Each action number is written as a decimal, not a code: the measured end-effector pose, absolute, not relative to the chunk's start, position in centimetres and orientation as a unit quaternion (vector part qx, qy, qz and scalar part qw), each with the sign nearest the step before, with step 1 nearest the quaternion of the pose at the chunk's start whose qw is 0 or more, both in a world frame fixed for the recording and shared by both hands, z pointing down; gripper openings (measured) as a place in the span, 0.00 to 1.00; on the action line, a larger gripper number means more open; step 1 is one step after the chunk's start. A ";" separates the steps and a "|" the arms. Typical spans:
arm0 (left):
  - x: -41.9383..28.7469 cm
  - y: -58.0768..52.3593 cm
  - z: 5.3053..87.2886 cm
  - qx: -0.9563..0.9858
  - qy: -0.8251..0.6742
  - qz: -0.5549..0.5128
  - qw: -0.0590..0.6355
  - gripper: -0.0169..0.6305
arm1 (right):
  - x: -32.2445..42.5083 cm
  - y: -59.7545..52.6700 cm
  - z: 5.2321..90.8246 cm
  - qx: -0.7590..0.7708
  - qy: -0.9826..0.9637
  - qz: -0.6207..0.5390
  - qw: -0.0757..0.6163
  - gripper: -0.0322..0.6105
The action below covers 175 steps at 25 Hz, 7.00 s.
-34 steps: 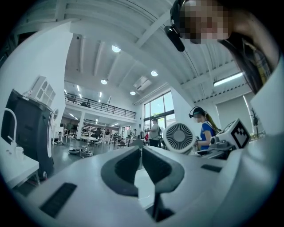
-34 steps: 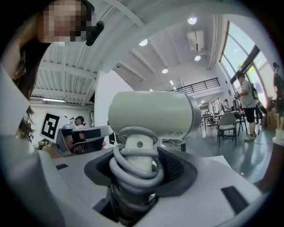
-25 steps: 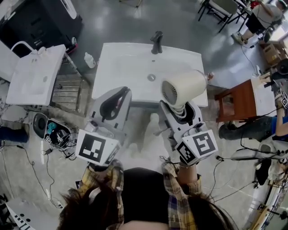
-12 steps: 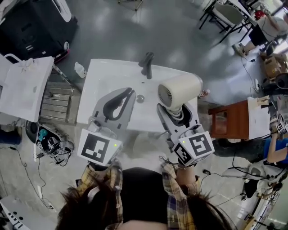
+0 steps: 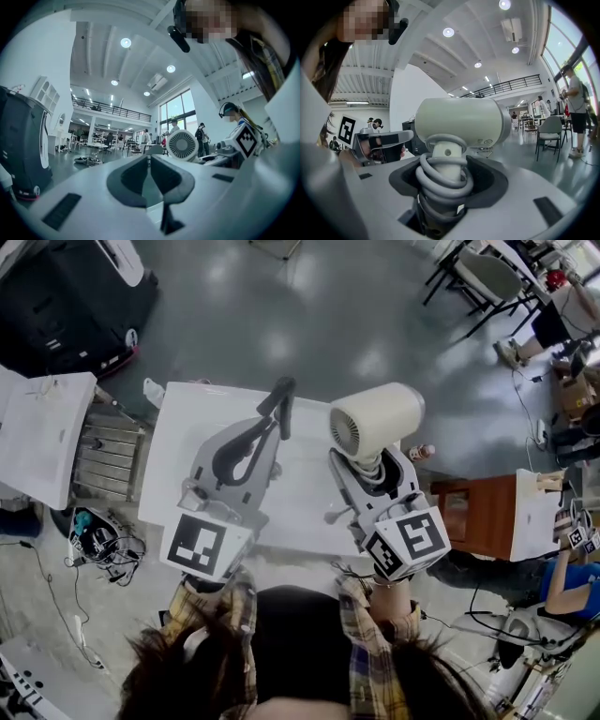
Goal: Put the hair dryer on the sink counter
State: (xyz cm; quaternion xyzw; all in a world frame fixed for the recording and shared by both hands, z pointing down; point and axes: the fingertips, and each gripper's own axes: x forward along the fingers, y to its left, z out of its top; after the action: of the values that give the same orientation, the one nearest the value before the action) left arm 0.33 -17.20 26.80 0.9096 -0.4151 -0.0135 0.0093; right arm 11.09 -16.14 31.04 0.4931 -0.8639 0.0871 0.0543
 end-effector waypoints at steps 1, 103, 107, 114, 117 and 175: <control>0.9 -17.6 27.0 0.909 -0.416 -0.011 0.011 0.08 | 11.8 -16.5 31.3 0.492 -0.864 0.090 0.057 0.45; 2.6 -24.1 41.2 0.889 -0.430 0.071 0.142 0.08 | 13.6 -27.6 62.7 0.120 -0.842 0.035 0.525 0.46; 2.5 -24.5 41.1 0.888 -0.433 0.069 0.140 0.08 | 13.8 -28.0 62.9 0.125 -0.842 0.033 0.524 0.46; 2.1 -23.7 40.2 0.889 -0.433 0.064 0.137 0.08 | 14.0 -27.3 61.5 0.141 -0.840 0.039 0.522 0.46; 2.0 -23.6 39.7 0.890 -0.432 0.059 0.131 0.08 | 14.2 -27.3 60.7 0.149 -0.843 0.042 0.515 0.46; 4.4 -20.8 25.1 0.930 -0.365 -0.045 0.022 0.08 | 7.4 -22.1 26.9 0.423 -0.906 0.021 0.010 0.10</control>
State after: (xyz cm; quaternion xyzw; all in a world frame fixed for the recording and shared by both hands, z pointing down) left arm 4.42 -20.79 25.11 0.9298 -0.3645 -0.0454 0.0221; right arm 7.38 -22.07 26.86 0.4232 -0.9058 0.0208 0.0102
